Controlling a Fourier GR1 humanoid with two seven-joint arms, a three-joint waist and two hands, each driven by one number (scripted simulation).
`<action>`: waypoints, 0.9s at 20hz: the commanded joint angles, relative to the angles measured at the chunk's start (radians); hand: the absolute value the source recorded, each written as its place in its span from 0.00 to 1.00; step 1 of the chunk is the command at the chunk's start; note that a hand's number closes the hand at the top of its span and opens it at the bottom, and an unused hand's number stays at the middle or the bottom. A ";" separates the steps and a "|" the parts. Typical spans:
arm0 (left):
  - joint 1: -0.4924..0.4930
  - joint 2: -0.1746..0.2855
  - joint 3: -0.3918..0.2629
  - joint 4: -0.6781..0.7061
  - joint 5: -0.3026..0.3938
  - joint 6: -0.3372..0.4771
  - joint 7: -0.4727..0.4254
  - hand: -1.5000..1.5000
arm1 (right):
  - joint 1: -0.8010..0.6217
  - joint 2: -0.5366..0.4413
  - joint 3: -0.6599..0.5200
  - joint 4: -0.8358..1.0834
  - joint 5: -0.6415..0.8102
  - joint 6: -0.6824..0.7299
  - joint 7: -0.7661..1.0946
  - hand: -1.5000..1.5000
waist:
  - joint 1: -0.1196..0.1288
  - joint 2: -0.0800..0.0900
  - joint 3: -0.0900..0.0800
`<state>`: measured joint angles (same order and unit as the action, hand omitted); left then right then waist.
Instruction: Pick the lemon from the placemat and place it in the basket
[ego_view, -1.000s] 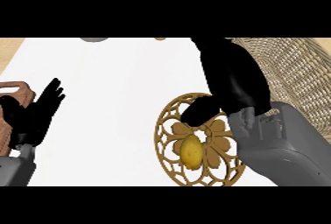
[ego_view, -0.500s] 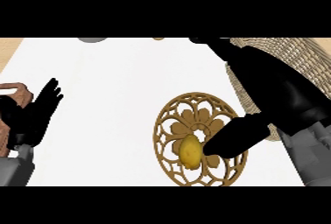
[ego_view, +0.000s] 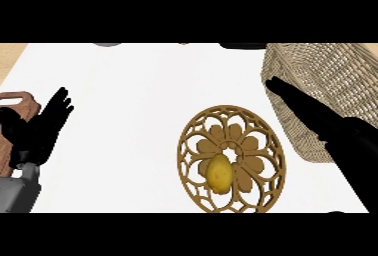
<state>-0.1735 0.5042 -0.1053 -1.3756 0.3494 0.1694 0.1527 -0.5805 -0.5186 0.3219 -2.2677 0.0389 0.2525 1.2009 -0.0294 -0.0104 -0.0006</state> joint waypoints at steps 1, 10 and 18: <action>0.001 -0.029 -0.015 -0.010 -0.028 0.012 -0.006 0.50 | 0.126 0.022 0.083 -0.057 0.123 -0.043 0.128 0.00 | 0.016 0.006 0.000; -0.064 -0.035 0.040 0.059 -0.032 -0.051 0.003 0.50 | 0.298 0.159 0.194 0.108 0.482 -0.167 -0.194 0.00 | 0.028 0.011 0.001; -0.008 -0.008 0.092 -0.006 -0.037 -0.114 0.029 0.50 | 0.387 0.296 0.238 0.319 0.609 -0.290 -0.361 0.00 | 0.034 0.010 0.001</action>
<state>-0.2046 0.4658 -0.0582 -1.3590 0.2984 0.1064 0.1649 -0.1940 -0.2772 0.5636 -2.0467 0.6125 -0.0243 0.8620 0.0005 0.0000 0.0003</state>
